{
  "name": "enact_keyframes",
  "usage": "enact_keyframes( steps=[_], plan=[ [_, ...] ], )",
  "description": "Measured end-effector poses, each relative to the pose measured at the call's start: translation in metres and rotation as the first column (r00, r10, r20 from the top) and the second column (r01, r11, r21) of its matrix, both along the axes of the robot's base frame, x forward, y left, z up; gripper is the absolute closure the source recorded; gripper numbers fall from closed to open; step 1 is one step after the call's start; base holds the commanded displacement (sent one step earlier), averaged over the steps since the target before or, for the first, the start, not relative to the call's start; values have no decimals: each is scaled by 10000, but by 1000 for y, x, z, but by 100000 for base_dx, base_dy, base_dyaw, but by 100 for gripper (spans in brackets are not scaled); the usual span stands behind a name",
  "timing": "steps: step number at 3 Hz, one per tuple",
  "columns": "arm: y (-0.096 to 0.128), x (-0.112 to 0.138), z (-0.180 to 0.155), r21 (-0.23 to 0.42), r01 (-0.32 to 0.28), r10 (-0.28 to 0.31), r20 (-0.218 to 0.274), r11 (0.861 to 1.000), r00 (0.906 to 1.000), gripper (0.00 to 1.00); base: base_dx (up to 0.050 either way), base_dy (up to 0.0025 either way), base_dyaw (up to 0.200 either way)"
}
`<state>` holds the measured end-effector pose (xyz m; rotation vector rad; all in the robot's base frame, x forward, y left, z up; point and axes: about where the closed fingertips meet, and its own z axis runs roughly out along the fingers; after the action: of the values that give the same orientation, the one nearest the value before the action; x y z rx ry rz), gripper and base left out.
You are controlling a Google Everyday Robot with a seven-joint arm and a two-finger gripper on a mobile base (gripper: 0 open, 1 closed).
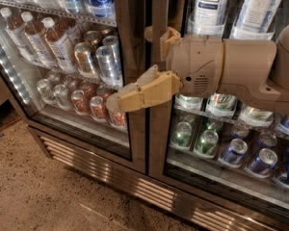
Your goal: Open right fridge door
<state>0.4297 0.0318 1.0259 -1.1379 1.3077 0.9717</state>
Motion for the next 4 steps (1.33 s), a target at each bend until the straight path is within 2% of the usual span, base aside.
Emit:
enact_keyframes(
  steps=[1, 2, 4],
  plan=[
    [0, 0, 0, 0, 0, 0, 0, 10000, 10000, 0, 0, 0, 0],
    [0, 0, 0, 0, -1, 1, 0, 10000, 10000, 19, 0, 0, 0],
    [0, 0, 0, -1, -1, 1, 1, 10000, 10000, 65, 0, 0, 0]
  ],
)
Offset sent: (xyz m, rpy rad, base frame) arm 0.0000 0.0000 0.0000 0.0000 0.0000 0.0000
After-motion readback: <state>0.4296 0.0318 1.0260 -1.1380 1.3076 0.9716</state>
